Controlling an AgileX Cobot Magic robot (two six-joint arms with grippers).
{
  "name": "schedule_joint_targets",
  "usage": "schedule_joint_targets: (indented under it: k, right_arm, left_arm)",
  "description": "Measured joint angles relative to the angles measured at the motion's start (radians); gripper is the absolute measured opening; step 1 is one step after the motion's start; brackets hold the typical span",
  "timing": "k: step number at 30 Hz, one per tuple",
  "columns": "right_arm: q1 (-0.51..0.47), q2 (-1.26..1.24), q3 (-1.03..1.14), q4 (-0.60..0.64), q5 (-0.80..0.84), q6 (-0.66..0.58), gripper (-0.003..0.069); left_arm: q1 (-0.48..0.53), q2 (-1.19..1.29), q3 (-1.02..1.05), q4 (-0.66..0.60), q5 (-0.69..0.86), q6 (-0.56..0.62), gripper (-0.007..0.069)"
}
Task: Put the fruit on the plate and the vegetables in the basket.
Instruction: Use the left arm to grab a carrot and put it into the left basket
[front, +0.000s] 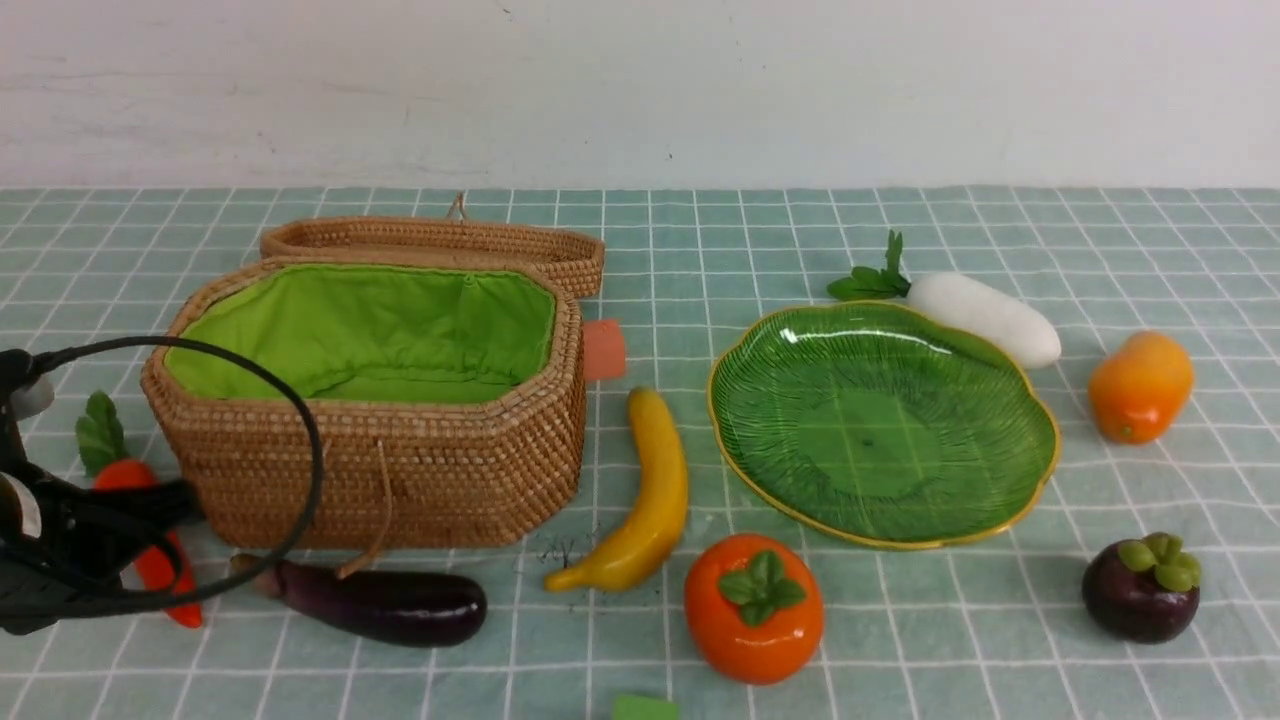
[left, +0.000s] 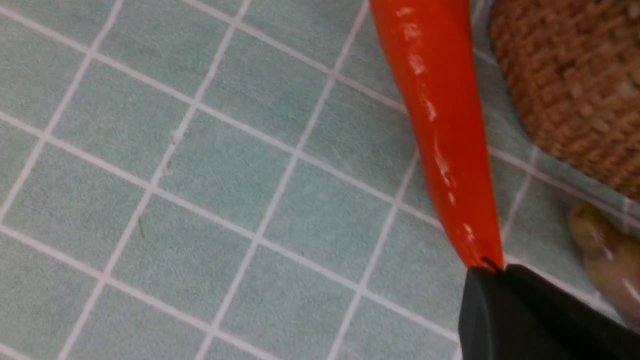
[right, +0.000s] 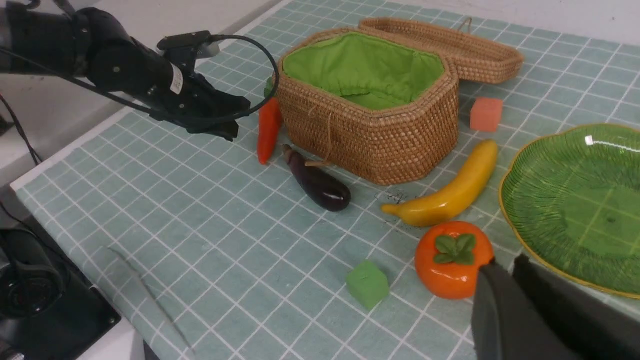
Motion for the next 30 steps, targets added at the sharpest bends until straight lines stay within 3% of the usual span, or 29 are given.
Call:
schedule_joint_targets:
  k: [3, 6, 11, 13, 21, 28, 30]
  right_arm:
    - [0.0, 0.0, 0.0, -0.01, 0.004, -0.01, 0.0046]
    - [0.0, 0.0, 0.0, -0.011, 0.008, -0.018, 0.0048]
    - [0.0, 0.0, 0.0, -0.012, 0.01, -0.02, 0.0052]
    - [0.0, 0.0, 0.0, -0.011, 0.013, -0.02, 0.0054]
    - [0.0, 0.0, 0.0, 0.013, 0.013, -0.02, 0.0059]
    - [0.0, 0.0, 0.0, 0.052, 0.013, -0.02, 0.0064]
    - [0.0, 0.0, 0.0, 0.067, 0.014, -0.02, 0.0067]
  left_arm:
    - [0.0, 0.037, 0.0, 0.07, -0.033, -0.073, 0.0104]
    - [0.0, 0.096, -0.002, 0.137, -0.097, -0.177, 0.0254]
    - [0.0, 0.161, -0.003, 0.177, -0.173, -0.21, 0.0421]
    - [0.0, 0.191, -0.003, 0.19, -0.182, -0.218, 0.0447]
    - [0.0, 0.284, -0.007, 0.281, -0.215, -0.309, 0.0444]
    - [0.0, 0.311, -0.015, 0.435, -0.215, -0.457, 0.0333]
    - [0.0, 0.318, -0.017, 0.49, -0.205, -0.534, 0.0268]
